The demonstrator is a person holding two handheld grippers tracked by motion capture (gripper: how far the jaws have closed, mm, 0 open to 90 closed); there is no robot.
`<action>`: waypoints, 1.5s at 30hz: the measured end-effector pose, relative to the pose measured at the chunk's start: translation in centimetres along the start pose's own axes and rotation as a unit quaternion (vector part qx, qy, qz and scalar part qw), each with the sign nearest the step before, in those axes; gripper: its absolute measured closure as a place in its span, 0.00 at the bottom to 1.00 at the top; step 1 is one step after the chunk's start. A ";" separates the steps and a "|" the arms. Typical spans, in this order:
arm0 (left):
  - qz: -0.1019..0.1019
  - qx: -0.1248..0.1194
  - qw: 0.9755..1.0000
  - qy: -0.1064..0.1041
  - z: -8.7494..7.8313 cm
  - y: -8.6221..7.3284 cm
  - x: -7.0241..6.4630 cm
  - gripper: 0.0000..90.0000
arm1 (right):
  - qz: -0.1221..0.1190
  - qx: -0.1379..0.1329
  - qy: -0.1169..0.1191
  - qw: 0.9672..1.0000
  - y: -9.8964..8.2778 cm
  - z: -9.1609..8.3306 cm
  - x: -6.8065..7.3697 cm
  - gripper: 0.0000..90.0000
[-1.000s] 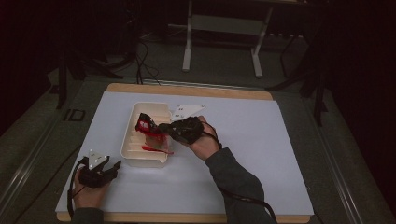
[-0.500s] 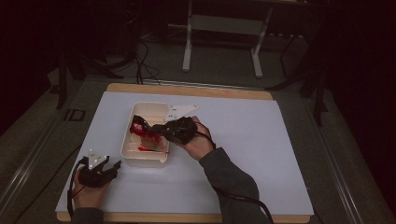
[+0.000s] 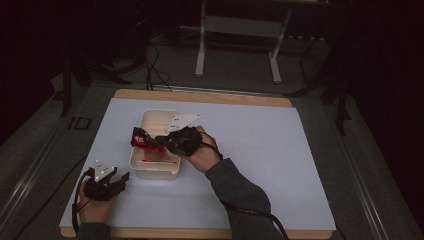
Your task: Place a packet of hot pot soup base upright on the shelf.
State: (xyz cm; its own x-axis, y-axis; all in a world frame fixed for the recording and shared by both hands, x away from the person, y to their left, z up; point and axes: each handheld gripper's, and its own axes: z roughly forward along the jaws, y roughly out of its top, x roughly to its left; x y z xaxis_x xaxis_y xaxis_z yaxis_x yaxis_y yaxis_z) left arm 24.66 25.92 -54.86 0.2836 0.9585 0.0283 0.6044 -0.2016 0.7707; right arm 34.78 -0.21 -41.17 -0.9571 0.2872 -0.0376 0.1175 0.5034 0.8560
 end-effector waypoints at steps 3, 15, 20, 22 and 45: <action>0.000 0.000 1.000 0.000 0.0 0.0 0.0 0.55 | 0.000 0.001 0.000 1.000 -0.1 0.1 0.0 1.00; 0.000 0.000 1.000 -0.001 0.0 0.0 0.0 0.55 | 0.006 0.016 0.009 1.000 -1.5 1.1 0.2 0.99; 0.001 0.001 1.000 0.000 0.0 0.0 0.0 0.55 | 0.014 0.015 0.013 1.000 -2.3 1.0 0.1 0.98; 0.001 0.001 1.000 0.001 0.0 0.0 0.0 0.55 | 0.014 0.018 0.012 1.000 -2.4 1.0 0.0 0.98; 0.001 0.001 1.000 0.001 0.0 0.0 0.0 0.55 | 0.033 0.039 -0.012 0.999 -3.8 0.4 -0.3 0.82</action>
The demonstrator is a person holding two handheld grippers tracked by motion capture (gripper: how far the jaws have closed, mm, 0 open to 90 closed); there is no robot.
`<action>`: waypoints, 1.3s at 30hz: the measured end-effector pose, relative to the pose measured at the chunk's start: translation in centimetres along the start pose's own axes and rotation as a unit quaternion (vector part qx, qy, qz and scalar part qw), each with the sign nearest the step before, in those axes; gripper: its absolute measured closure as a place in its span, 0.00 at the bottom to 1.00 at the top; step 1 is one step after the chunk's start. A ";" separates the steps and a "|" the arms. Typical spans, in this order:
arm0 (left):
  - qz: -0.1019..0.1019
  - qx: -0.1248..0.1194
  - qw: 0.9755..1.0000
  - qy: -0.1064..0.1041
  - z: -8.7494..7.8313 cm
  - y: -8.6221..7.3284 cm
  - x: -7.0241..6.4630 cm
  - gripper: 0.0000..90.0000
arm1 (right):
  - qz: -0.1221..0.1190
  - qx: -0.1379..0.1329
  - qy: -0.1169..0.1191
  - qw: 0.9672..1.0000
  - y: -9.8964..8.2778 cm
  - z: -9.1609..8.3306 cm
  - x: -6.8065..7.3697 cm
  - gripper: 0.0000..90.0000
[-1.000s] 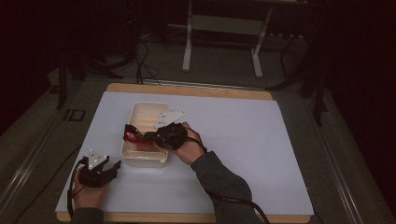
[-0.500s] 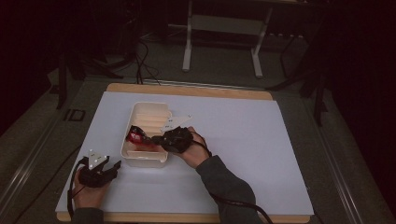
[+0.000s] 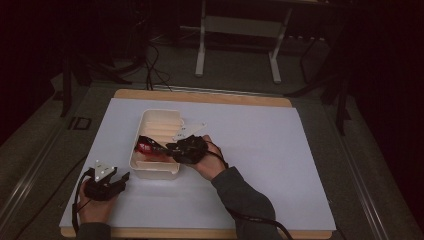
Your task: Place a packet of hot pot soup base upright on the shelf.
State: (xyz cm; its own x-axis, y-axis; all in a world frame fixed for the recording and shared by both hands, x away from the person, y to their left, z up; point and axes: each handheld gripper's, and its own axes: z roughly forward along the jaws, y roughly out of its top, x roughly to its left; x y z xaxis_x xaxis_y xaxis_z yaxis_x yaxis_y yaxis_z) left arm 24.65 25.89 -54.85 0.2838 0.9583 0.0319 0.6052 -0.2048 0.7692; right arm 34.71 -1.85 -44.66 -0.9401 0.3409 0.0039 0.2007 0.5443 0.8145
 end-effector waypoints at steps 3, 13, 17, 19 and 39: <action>0.000 0.000 1.000 0.000 0.0 0.0 0.0 0.55 | -0.003 0.004 -0.001 1.000 0.1 -0.4 0.1 0.78; -0.001 0.000 1.000 0.002 0.0 0.0 0.0 0.54 | -0.019 0.021 -0.021 0.999 0.4 -2.0 0.6 0.62; -0.002 0.000 1.000 0.003 0.0 0.0 0.0 0.53 | -0.013 0.028 -0.037 0.999 0.5 -3.0 0.4 0.59; -0.003 -0.002 1.000 0.003 0.0 0.0 0.0 0.53 | -0.005 0.027 -0.045 0.999 0.4 -3.6 0.2 0.58; -0.007 -0.003 1.000 0.006 -0.1 0.0 0.0 0.52 | 0.118 -0.009 -0.144 0.982 -4.5 -8.3 -2.6 0.55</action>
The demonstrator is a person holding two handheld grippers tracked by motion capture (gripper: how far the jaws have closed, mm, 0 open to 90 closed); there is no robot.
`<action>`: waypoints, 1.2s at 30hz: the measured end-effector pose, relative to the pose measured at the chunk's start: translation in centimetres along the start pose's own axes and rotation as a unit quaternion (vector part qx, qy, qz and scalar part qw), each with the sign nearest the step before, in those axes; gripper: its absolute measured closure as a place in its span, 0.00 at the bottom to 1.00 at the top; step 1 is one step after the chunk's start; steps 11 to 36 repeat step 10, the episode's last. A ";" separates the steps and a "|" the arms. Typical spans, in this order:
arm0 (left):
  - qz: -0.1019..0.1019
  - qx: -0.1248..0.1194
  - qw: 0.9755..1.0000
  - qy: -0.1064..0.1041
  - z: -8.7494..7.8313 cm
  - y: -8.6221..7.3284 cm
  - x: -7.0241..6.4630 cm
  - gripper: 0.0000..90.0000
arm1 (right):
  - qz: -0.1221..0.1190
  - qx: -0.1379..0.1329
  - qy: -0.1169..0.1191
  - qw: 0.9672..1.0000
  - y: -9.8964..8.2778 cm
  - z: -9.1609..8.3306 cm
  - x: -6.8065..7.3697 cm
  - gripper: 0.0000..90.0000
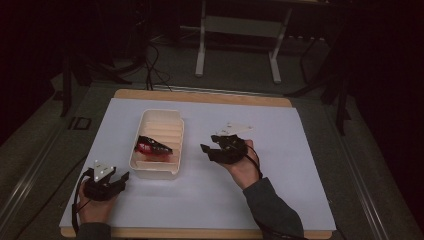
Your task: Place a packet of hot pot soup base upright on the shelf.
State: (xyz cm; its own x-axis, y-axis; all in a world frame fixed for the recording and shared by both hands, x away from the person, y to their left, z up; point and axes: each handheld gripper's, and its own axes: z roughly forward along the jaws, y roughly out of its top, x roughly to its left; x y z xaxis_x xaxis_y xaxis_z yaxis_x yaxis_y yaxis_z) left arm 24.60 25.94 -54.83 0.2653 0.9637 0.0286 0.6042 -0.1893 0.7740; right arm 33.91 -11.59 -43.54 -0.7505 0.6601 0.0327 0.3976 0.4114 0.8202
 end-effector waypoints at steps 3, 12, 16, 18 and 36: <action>-0.001 0.000 1.000 0.000 0.0 0.0 0.0 0.52 | 0.016 0.007 -0.014 1.000 -1.5 -0.5 -1.3 0.54; -0.002 0.002 1.000 0.003 0.0 0.0 0.0 0.51 | 0.036 0.036 -0.054 0.997 -6.7 -2.4 -4.3 0.50; -0.002 0.002 1.000 0.003 0.0 0.0 0.0 0.51 | 0.036 0.036 -0.054 0.997 -6.7 -2.4 -4.3 0.50; -0.002 0.002 1.000 0.003 0.0 0.0 0.0 0.51 | 0.036 0.036 -0.054 0.997 -6.7 -2.4 -4.3 0.50; -0.002 0.002 1.000 0.003 0.0 0.0 0.0 0.51 | 0.036 0.036 -0.054 0.997 -6.7 -2.4 -4.3 0.50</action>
